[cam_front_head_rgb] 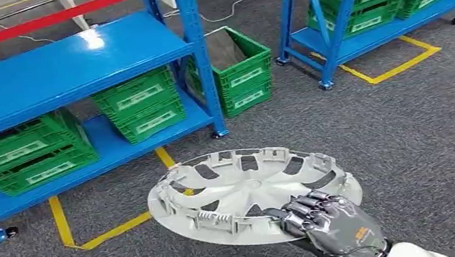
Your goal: Take the parts from the cabinet and place them on the table.
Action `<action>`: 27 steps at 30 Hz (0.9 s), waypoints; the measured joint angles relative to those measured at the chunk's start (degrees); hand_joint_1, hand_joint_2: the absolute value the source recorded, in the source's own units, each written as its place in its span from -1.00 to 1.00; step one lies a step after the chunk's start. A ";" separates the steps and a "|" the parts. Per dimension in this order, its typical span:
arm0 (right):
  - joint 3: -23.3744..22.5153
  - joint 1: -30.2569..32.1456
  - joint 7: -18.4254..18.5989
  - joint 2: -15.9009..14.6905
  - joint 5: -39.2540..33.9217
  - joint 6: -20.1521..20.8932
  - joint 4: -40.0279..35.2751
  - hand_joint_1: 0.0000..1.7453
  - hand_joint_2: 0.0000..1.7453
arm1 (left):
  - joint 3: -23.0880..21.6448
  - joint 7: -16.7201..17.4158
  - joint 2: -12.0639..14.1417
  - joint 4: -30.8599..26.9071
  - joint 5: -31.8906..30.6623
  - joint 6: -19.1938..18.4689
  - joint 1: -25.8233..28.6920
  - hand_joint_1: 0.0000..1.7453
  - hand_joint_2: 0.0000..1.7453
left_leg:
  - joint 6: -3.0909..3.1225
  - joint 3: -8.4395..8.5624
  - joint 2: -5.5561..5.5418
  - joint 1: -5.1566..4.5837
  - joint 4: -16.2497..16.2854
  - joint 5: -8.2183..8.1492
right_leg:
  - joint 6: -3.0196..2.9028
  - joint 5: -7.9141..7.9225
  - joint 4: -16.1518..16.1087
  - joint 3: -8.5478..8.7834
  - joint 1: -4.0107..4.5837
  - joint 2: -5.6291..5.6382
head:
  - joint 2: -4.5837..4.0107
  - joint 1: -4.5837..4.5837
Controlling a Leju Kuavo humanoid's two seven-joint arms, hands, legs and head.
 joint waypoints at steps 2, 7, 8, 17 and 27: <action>-0.02 0.19 -0.02 0.00 0.22 -0.28 -0.13 1.00 1.00 | 0.04 0.02 0.22 0.00 -0.11 0.04 0.12 -1.00 1.00 | -0.11 -3.71 -0.67 0.00 8.86 -3.70 | -0.20 0.14 0.03 -0.26 0.11 1.38 | 0.00 0.02; -0.48 0.82 -0.28 0.00 -0.13 -0.44 -0.63 1.00 1.00 | 0.07 0.20 0.44 0.00 -0.87 0.13 -0.07 -1.00 1.00 | 1.10 2.85 -3.55 0.03 -4.34 4.83 | 0.17 0.57 0.07 -0.34 0.11 5.14 | 0.00 0.02; -0.55 0.86 -0.35 -0.02 -0.24 -0.44 -0.77 1.00 1.00 | 0.09 0.20 0.66 0.02 -1.01 0.13 -0.09 -1.00 1.00 | 1.68 3.77 -7.15 0.30 -6.28 4.35 | 0.48 0.73 0.15 -0.65 0.02 5.61 | 0.00 0.20; -1.12 1.03 -0.44 -0.46 -0.44 -0.57 -1.48 1.00 1.00 | 0.17 0.33 0.63 0.00 -1.35 0.09 -0.28 -1.00 1.00 | 2.74 3.95 -0.79 0.01 -8.71 5.36 | 3.22 -6.11 14.50 -9.25 -0.24 0.45 | 0.00 0.72; -2.89 0.56 -0.85 -0.46 -3.74 0.40 -0.90 1.00 1.00 | 0.09 1.40 0.66 0.00 -3.15 -0.83 -1.02 -1.00 1.00 | 1.19 4.30 5.00 -0.70 -8.34 4.87 | 1.15 0.23 -0.52 0.09 0.68 -2.12 | 0.00 0.55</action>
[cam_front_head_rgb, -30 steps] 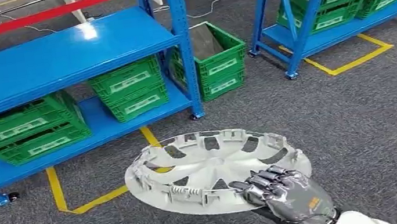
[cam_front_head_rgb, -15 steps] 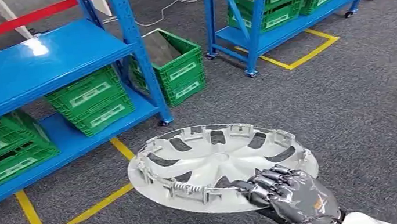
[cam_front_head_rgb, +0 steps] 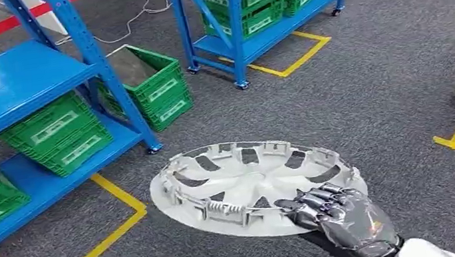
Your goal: Take the parts from the cabinet and place them on the table.
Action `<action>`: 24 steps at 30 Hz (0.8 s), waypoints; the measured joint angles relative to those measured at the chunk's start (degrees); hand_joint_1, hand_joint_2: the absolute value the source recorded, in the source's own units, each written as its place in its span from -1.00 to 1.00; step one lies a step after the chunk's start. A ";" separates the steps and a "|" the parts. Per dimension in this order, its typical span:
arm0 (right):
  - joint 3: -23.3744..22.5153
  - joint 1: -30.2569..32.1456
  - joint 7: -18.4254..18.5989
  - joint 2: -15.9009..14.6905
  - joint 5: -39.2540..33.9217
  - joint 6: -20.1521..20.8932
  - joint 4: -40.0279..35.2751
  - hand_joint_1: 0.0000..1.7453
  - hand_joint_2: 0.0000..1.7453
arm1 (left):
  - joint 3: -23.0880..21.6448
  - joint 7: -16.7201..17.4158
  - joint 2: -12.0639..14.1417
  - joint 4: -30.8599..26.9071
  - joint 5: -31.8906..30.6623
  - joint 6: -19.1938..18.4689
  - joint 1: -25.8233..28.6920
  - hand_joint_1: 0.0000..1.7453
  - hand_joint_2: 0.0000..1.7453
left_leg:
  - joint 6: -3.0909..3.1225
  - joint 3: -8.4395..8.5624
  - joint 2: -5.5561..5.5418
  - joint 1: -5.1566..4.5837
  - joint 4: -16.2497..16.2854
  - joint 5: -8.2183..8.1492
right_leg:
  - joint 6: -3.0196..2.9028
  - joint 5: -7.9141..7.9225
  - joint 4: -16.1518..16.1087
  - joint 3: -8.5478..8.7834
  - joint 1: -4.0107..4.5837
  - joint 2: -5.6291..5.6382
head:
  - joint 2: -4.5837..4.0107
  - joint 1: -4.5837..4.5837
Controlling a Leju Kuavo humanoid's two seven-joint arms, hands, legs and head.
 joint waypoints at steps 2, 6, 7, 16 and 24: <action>-0.33 -0.48 -0.39 0.00 -0.79 0.37 0.20 1.00 1.00 | 0.00 0.07 0.02 -0.04 -0.11 0.00 -0.23 -1.00 1.00 | -0.80 -0.42 -2.69 0.33 1.58 -1.82 | -0.83 0.51 -0.50 0.18 -0.48 0.97 | 0.00 -0.22; -0.41 -1.06 -0.87 0.11 -1.59 0.68 1.11 1.00 1.00 | 0.02 0.07 0.28 -0.02 -0.13 -0.07 0.12 -1.00 1.00 | -1.07 -7.42 -5.80 0.51 17.66 -9.23 | -1.40 0.66 -0.43 -0.12 -0.39 3.47 | 0.00 -0.31; -0.46 -1.06 -0.90 0.11 -1.59 0.65 1.31 1.00 1.00 | 0.02 0.07 0.33 -0.02 -0.13 -0.11 0.26 -1.00 1.00 | -1.00 -7.62 -5.83 0.51 17.99 -8.57 | -1.40 0.67 -0.37 -0.13 -0.38 4.23 | 0.00 -0.26; -0.98 -0.56 -1.00 0.11 -1.46 0.52 1.57 1.00 1.00 | 0.07 -0.52 0.72 -0.04 -0.20 0.00 0.35 -1.00 1.00 | 0.75 -0.78 -9.70 0.94 0.50 0.08 | 1.13 1.77 0.12 -2.02 -0.96 10.42 | 0.00 -0.13; -1.33 0.18 -1.18 0.15 -1.44 0.37 1.57 1.00 1.00 | 0.11 -1.12 0.72 -0.04 -0.35 -0.05 0.33 -1.00 1.00 | 1.63 -0.62 -3.15 0.49 0.13 0.16 | 1.73 -2.90 12.30 -7.19 -0.89 1.93 | 0.00 0.46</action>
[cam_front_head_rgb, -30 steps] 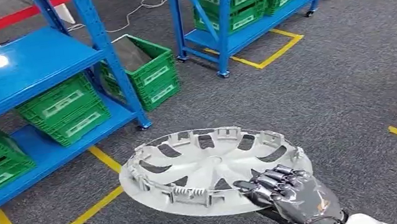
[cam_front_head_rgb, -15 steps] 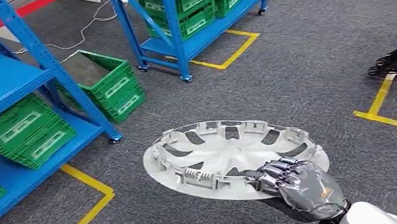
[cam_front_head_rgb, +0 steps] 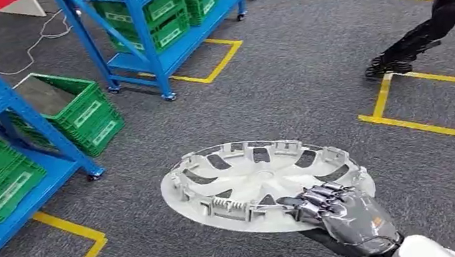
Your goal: Take the parts from the cabinet and place them on the table.
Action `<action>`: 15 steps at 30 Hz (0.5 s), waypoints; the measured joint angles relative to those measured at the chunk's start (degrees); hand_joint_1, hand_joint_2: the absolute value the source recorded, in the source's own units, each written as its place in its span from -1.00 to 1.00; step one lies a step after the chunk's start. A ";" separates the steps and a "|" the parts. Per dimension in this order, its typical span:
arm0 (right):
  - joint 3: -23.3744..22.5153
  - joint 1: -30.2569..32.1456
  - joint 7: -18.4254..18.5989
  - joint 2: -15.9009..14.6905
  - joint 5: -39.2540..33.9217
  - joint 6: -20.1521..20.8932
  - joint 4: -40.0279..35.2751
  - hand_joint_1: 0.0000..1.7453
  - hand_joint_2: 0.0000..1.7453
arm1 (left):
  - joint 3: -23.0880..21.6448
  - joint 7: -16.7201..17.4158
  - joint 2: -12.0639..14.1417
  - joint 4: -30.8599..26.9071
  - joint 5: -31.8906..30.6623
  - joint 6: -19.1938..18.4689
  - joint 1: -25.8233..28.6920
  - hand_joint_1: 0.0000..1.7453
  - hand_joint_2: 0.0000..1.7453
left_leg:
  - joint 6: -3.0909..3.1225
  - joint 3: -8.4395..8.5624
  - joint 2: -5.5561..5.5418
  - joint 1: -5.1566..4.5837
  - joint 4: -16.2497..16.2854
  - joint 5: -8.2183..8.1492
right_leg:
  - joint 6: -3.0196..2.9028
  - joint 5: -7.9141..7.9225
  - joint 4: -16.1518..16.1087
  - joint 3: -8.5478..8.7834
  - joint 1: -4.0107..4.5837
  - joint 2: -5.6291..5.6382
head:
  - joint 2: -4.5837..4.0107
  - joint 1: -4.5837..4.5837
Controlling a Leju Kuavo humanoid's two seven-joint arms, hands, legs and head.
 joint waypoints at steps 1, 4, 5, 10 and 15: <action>-0.11 0.06 -0.04 0.00 0.17 -0.06 0.00 1.00 1.00 | 0.00 -0.06 -0.02 0.00 0.00 0.00 -0.04 -1.00 1.00 | -0.14 0.13 0.57 0.01 0.04 -0.12 | -0.10 2.32 -5.62 3.25 0.00 -0.80 | 0.00 0.00; -0.37 0.28 -0.31 0.00 0.98 -0.48 -0.17 1.00 1.00 | 0.04 -0.15 0.09 0.00 0.00 0.02 -0.08 -1.00 1.00 | -0.96 0.17 1.79 -0.60 0.46 -0.52 | -1.11 2.85 -12.00 7.09 0.72 -3.18 | 0.00 -0.28; -0.42 0.38 -0.44 0.00 1.25 -0.68 -0.17 1.00 1.00 | 0.09 -0.20 0.09 0.00 0.00 0.02 -0.10 -1.00 1.00 | -1.13 0.23 2.17 -0.60 0.45 -0.47 | -1.33 2.89 -11.88 6.89 0.78 -2.84 | 0.00 -0.15; -0.59 0.53 -0.48 -0.02 1.86 -0.98 -0.48 1.00 1.00 | 0.22 -0.52 0.11 -0.02 0.00 0.02 -0.16 -1.00 1.00 | -2.43 -2.39 -2.06 0.06 7.32 -5.42 | -3.14 3.42 -12.32 6.83 0.53 -0.08 | 0.00 -0.55; -0.59 0.83 -0.50 -0.02 1.92 -0.98 -0.50 1.00 1.00 | 0.37 -0.66 0.37 -0.02 0.11 -0.02 0.32 -1.00 1.00 | -2.09 -6.35 -2.90 0.04 15.14 -5.73 | -3.28 3.48 -12.11 6.80 0.82 3.63 | 0.00 -0.55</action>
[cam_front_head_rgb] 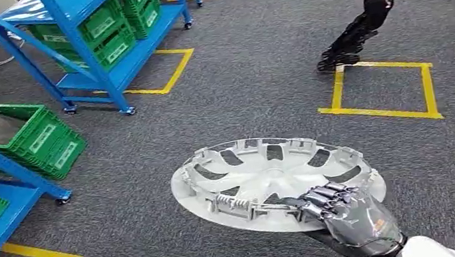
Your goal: Take the parts from the cabinet and place them on the table.
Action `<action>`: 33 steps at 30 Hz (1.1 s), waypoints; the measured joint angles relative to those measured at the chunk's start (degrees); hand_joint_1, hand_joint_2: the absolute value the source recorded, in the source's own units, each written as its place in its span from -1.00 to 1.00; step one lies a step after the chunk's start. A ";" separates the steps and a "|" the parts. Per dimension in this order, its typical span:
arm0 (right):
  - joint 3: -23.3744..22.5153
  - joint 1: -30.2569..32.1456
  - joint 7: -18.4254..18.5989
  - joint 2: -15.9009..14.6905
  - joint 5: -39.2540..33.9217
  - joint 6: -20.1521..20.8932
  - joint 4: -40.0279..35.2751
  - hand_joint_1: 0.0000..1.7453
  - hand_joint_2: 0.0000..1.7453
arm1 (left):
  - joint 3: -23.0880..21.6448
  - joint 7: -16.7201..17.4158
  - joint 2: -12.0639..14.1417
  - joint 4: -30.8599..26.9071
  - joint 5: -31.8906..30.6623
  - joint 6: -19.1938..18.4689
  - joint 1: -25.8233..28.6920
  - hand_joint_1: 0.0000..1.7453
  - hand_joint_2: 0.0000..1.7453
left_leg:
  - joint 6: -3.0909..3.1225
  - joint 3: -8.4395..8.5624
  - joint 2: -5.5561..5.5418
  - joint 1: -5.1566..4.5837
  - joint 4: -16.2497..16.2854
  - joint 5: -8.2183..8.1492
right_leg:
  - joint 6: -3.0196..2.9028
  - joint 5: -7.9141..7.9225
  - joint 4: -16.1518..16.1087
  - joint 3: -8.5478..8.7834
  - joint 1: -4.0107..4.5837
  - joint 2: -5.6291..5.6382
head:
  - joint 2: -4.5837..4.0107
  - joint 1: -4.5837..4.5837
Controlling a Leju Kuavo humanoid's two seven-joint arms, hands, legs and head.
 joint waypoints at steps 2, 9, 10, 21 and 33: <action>0.02 0.09 0.00 0.04 0.90 0.00 0.02 1.00 1.00 | 0.39 -0.22 0.11 0.00 0.28 -0.11 0.00 -1.00 1.00 | 0.60 4.51 -2.19 0.01 -10.17 5.45 | 0.08 0.03 0.16 0.06 -0.03 1.54 | 0.00 -0.02; 1.57 0.78 1.07 4.06 6.76 -1.86 1.51 1.00 1.00 | 1.07 -0.48 0.44 0.00 0.59 -0.24 -0.22 -1.00 1.00 | 1.99 6.34 -1.78 0.25 -15.38 6.24 | 1.99 -0.78 2.08 -2.67 -0.06 -0.26 | 0.00 0.26; 2.05 0.67 1.22 4.58 7.89 -2.40 1.94 1.00 1.00 | 1.18 -0.48 0.44 0.00 0.59 -0.24 -0.19 -1.00 1.00 | 2.14 6.30 -1.11 0.19 -15.38 6.25 | 2.15 -2.82 5.42 -4.27 -0.08 -1.97 | 0.00 0.66; 6.78 -2.70 3.67 10.14 8.39 -4.13 8.37 1.00 1.00 | 3.85 -1.70 1.05 0.00 2.78 -0.98 0.05 -1.00 1.00 | 0.52 6.79 5.93 -0.51 -14.98 5.29 | 1.20 -0.63 0.34 -0.19 0.21 -6.57 | 0.00 0.52; 7.32 -3.42 6.27 11.45 8.15 -4.31 10.32 1.00 1.00 | 5.27 -2.36 1.49 0.00 2.80 -1.07 0.59 -1.00 1.00 | 0.51 4.77 -3.48 0.28 -12.17 6.43 | -0.48 -0.20 0.20 0.01 0.15 1.88 | 0.00 0.00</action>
